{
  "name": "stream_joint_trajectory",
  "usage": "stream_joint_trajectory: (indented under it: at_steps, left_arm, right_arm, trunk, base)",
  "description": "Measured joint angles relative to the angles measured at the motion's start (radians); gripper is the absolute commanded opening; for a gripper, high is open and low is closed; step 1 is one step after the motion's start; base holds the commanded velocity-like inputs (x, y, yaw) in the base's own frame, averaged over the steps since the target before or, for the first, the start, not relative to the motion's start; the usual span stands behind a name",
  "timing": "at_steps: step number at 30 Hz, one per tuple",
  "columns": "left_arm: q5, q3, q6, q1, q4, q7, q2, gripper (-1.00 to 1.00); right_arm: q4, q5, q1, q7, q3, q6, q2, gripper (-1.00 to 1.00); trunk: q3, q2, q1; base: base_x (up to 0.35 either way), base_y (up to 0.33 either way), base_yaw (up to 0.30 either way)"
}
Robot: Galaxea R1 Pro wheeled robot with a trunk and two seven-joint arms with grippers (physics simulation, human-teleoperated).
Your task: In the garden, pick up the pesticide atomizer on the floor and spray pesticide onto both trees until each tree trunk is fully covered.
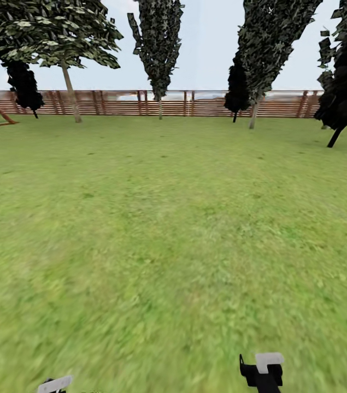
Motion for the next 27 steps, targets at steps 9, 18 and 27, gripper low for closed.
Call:
stream_joint_trajectory:
  at_steps: [9, 18, 27]
  left_arm:
    - [-0.001, -0.001, -0.001, 0.000, 0.001, 0.000, 0.000, -1.00]
    - [0.000, 0.000, 0.000, 0.000, 0.000, 0.000, 0.002, -1.00]
    - [0.000, 0.000, -0.001, 0.000, -0.001, 0.000, 0.001, -1.00]
  right_arm:
    - [0.000, 0.000, 0.000, 0.000, 0.000, 0.000, 0.000, 1.00]
    - [0.000, 0.000, 0.000, 0.000, 0.000, 0.000, 0.001, 1.00]
    - [0.000, 0.000, 0.000, 0.001, 0.000, 0.000, 0.001, 1.00]
  trunk:
    - [0.000, 0.000, 0.000]
    - [0.000, 0.000, 0.000]
    - [0.000, 0.000, 0.000]
  base:
    - [0.007, 0.006, 0.278]
    - [0.322, 0.003, 0.278]
    - [0.336, 0.097, 0.278]
